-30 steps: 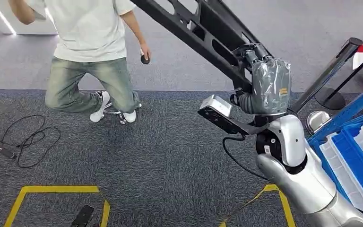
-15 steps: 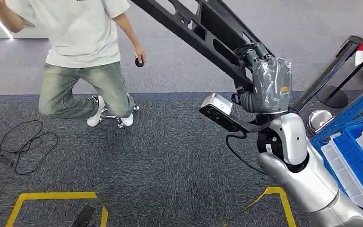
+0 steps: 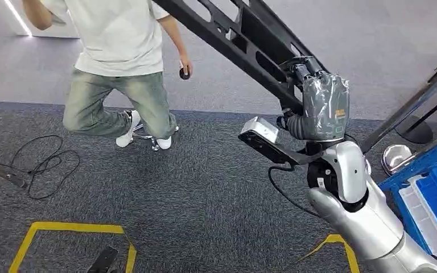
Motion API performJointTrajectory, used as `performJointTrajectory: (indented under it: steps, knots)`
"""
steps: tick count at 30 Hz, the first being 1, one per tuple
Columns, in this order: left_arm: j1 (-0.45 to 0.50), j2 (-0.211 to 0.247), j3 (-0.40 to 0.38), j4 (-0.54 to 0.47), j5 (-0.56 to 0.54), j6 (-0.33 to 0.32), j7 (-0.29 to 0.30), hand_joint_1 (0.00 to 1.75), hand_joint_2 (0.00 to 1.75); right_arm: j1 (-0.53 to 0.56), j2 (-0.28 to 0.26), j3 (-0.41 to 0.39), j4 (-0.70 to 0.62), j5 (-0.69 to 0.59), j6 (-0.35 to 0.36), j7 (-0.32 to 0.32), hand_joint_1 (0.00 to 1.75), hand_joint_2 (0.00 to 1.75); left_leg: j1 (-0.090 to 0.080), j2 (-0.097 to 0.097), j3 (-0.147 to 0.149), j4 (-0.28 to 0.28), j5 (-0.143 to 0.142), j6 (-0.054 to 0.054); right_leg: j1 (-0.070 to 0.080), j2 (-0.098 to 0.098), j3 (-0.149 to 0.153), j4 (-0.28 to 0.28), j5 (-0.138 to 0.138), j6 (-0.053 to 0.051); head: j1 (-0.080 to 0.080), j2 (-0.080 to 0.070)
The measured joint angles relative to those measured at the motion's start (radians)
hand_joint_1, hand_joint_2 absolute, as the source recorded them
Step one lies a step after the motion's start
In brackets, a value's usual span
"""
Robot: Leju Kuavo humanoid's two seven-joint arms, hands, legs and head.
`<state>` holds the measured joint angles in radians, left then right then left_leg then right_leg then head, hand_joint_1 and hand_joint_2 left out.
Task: Take the parts from the cabinet and place them on the table.
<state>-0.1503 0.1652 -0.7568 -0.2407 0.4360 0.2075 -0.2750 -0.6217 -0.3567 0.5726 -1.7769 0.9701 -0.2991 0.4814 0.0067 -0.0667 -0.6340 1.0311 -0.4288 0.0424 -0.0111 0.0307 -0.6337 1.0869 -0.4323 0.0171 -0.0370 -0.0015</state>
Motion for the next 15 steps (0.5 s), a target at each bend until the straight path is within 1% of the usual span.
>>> performJointTrajectory:
  steps: [1,2,3,4,6,7,8,9,10,11,12,13,14,15]
  knots:
    - [-0.001,0.000,-0.001,0.000,-0.001,-0.001,0.000,0.00,1.75,0.000,0.000,0.000,0.000,0.002,-0.001,0.000,1.75,1.75,-0.004,-0.006,-0.007,0.004,-0.001,-0.005,-0.002,0.040,0.018,-0.035,-0.018,-0.004,-0.001,0.000]
    - [-0.003,0.001,-0.001,0.000,-0.001,-0.002,0.000,0.00,1.75,-0.001,0.001,0.000,0.000,0.003,-0.002,-0.003,1.75,1.75,-0.002,-0.015,-0.013,0.008,0.001,-0.010,-0.003,0.033,0.021,-0.045,-0.014,0.000,-0.001,0.000]
    - [-0.003,0.001,-0.001,0.000,-0.001,-0.002,0.001,0.00,1.75,0.000,0.001,0.000,0.000,0.005,-0.001,-0.004,1.75,1.75,0.001,-0.021,-0.015,0.005,0.005,-0.016,-0.001,0.024,0.020,-0.045,-0.014,-0.001,0.000,0.000]
    - [-0.002,0.002,-0.001,0.000,-0.001,-0.004,0.001,0.00,1.75,0.000,0.001,0.000,0.000,0.010,0.000,-0.005,1.75,1.75,0.002,-0.031,-0.016,0.001,0.008,-0.021,0.001,0.017,0.021,-0.045,-0.015,-0.003,-0.002,0.000]
    - [0.002,0.005,-0.002,0.000,-0.002,-0.007,0.002,0.00,1.75,-0.004,0.002,0.000,0.000,0.016,0.003,-0.005,1.75,1.75,0.001,-0.051,-0.013,-0.003,0.010,-0.034,-0.006,-0.004,0.030,-0.054,-0.009,-0.013,0.000,0.000]
    - [0.005,0.003,-0.002,0.000,-0.003,-0.008,0.002,0.00,1.75,-0.006,0.002,0.000,0.000,0.021,0.009,-0.005,1.75,1.75,0.002,-0.019,-0.022,0.022,-0.010,-0.038,-0.008,-0.012,0.035,-0.061,-0.008,-0.017,-0.003,0.000]
    - [0.000,0.003,-0.003,0.000,-0.004,-0.009,0.002,0.00,1.75,-0.007,0.005,0.000,0.000,0.023,0.011,-0.005,1.75,1.75,0.001,0.014,-0.051,0.078,-0.044,-0.044,-0.007,-0.023,0.037,-0.061,-0.009,-0.023,-0.011,0.000]
    - [-0.001,0.004,-0.003,0.000,-0.004,-0.009,0.003,0.00,1.75,-0.008,0.006,0.000,-0.001,0.027,0.013,-0.006,1.75,1.75,0.003,0.027,-0.077,0.133,-0.070,-0.047,-0.006,-0.030,0.037,-0.061,-0.010,-0.026,-0.013,0.000]
    - [-0.002,0.005,-0.005,0.000,-0.003,-0.009,0.005,0.00,1.75,-0.007,0.007,0.000,0.000,0.030,0.015,-0.006,1.75,1.75,0.005,0.042,-0.122,0.223,-0.106,-0.051,-0.003,-0.041,0.037,-0.060,-0.011,-0.027,-0.013,0.000]
    - [-0.002,0.004,-0.009,0.000,-0.004,-0.010,0.005,0.00,1.75,-0.007,0.007,0.000,0.000,0.032,0.017,-0.006,1.75,1.75,0.005,0.051,-0.154,0.284,-0.127,-0.052,-0.002,-0.052,0.036,-0.059,-0.012,-0.028,-0.013,0.000]
    - [-0.001,0.004,-0.010,0.000,-0.004,-0.010,0.005,0.00,1.75,-0.007,0.007,0.000,0.000,0.032,0.018,-0.006,1.75,1.75,0.005,0.056,-0.166,0.300,-0.121,-0.052,-0.002,-0.062,0.035,-0.058,-0.013,-0.028,-0.013,0.000]
    - [0.000,0.003,-0.010,0.000,-0.004,-0.010,0.005,0.00,1.75,-0.007,0.008,0.000,0.000,0.032,0.018,-0.006,1.75,1.75,0.006,0.060,-0.143,0.260,-0.089,-0.051,-0.001,-0.073,0.036,-0.058,-0.014,-0.028,-0.013,0.000]
    - [0.000,0.003,-0.010,0.000,-0.004,-0.010,0.005,0.00,1.75,-0.007,0.008,0.000,0.000,0.032,0.018,-0.006,1.75,1.75,0.006,0.062,-0.124,0.227,-0.069,-0.051,-0.001,-0.077,0.037,-0.058,-0.015,-0.027,-0.013,0.000]
    - [-0.001,0.003,-0.010,0.000,-0.004,-0.010,0.005,0.00,1.75,-0.008,0.008,0.000,0.000,0.032,0.018,-0.006,1.75,1.75,0.005,0.079,-0.049,0.091,-0.011,-0.046,-0.001,-0.092,0.041,-0.058,-0.018,-0.023,-0.013,0.000]
